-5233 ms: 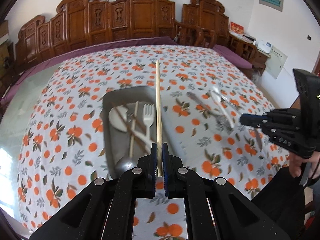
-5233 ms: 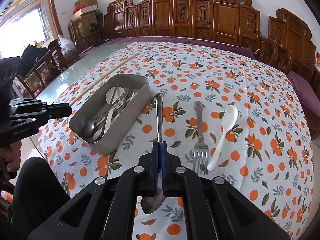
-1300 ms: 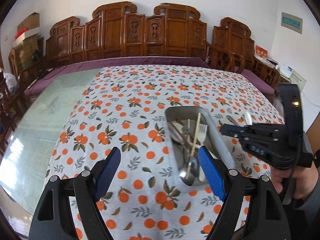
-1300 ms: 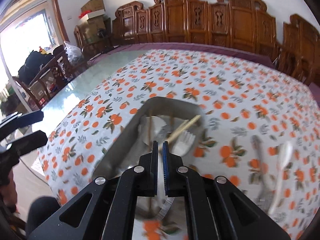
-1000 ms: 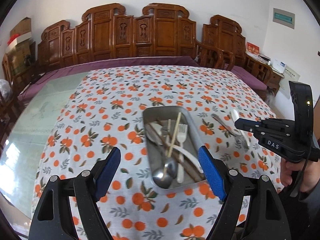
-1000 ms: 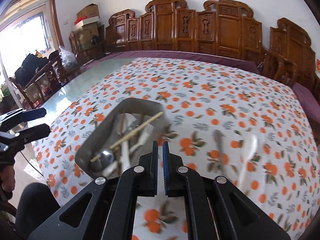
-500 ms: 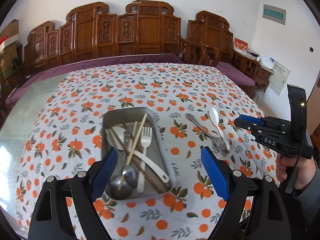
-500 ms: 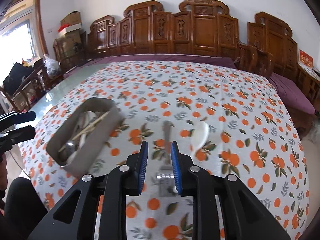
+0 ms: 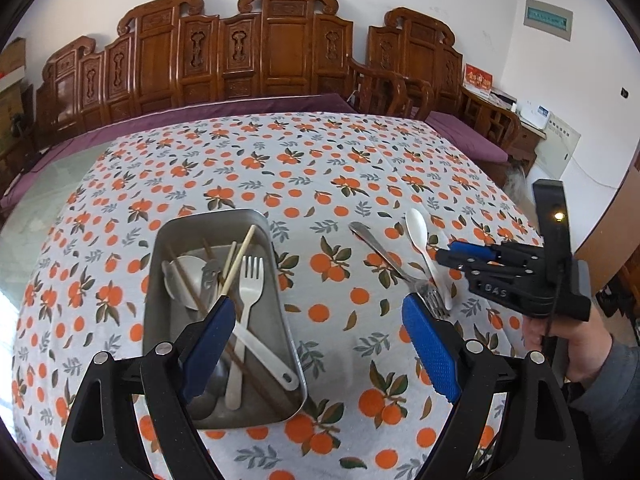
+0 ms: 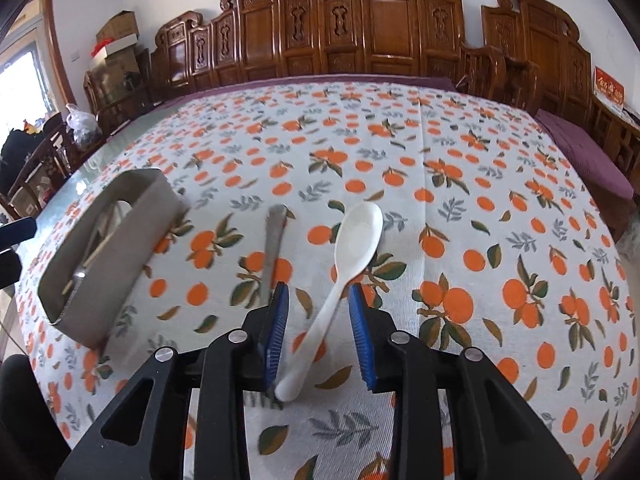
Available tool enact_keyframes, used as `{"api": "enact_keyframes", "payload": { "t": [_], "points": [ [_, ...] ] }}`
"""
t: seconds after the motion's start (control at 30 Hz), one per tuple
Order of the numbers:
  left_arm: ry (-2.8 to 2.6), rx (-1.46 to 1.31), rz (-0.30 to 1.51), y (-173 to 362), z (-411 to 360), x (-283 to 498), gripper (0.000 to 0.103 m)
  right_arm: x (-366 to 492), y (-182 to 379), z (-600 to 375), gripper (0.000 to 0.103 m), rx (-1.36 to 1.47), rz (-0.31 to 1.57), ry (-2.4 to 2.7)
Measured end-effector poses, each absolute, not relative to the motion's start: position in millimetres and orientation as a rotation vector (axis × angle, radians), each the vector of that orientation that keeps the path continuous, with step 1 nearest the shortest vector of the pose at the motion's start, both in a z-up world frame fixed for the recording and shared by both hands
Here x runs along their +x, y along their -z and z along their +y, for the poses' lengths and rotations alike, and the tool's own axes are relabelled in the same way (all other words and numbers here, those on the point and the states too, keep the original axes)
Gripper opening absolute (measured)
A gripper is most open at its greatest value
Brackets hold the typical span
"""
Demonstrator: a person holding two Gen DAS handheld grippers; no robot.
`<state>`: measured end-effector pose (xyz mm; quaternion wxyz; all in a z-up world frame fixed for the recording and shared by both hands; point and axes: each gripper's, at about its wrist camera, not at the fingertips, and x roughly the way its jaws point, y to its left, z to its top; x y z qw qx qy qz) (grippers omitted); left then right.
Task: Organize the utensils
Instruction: 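Grasp the white plastic spoon by its handle with the right tool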
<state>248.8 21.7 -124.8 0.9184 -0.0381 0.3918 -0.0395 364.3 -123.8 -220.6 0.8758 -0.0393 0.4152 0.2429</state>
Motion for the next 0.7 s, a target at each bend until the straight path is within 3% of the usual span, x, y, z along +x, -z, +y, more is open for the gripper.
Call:
{"api": "enact_keyframes", "payload": {
  "t": [0.33, 0.43, 0.53, 0.7],
  "points": [
    [0.088, -0.075, 0.818, 132, 9, 259, 0.082, 388, 247, -116, 0.034, -0.092, 0.934, -0.485],
    [0.084, -0.070, 0.822, 133, 5, 262, 0.082, 386, 246, -113, 0.028, -0.133, 0.934, -0.480],
    [0.084, -0.069, 0.823, 132, 0, 264, 0.082, 384, 246, -117, 0.011, -0.165, 0.939, -0.462],
    [0.086, -0.058, 0.826, 134, -13, 266, 0.082, 383, 246, -133, 0.009, -0.146, 0.958, -0.470]
  ]
}}
